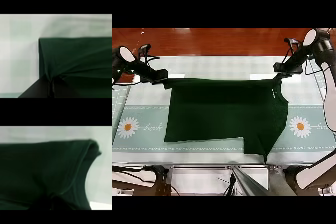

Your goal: Fold the shirts.

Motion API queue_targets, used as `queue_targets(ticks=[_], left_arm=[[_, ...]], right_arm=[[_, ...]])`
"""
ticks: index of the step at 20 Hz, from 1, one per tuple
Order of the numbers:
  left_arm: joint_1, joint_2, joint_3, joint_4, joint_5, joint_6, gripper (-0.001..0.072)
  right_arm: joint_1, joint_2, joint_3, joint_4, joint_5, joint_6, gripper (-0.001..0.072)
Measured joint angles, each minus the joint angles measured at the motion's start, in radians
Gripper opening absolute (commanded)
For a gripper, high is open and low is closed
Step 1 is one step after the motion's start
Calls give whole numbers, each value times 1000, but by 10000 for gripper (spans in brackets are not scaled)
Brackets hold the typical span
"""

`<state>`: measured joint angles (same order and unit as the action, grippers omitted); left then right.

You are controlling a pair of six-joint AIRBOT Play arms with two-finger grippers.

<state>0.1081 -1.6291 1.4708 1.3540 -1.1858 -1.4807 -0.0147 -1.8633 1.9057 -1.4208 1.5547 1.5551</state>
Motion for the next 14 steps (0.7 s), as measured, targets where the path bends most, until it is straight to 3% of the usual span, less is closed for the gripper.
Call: queue_targets(ticks=[4, 5, 7, 8, 9, 10, 14], left_arm=[[6, -54, 4, -55, -106, 8, 26], [7, -66, 5, -73, -127, 10, 39], [10, -79, 7, -97, -158, 11, 296], [13, -83, 11, -103, -172, 12, 443], [17, -85, 17, -108, -193, 13, 524], [24, -85, 26, -113, -220, 14, 524], [79, -39, 43, -118, -351, 36, 523]], right_arm=[[0, -40, 0, 36, 121, 10, 31], [0, -48, 0, 44, 136, 13, 77], [-1, -58, 0, 57, 146, 17, 331], [-2, -60, 0, 58, 152, 14, 359], [-2, -58, 0, 60, 161, 4, 375], [-2, -53, 0, 56, 183, -13, 410], [-11, 26, 0, -51, 198, -41, 417]])
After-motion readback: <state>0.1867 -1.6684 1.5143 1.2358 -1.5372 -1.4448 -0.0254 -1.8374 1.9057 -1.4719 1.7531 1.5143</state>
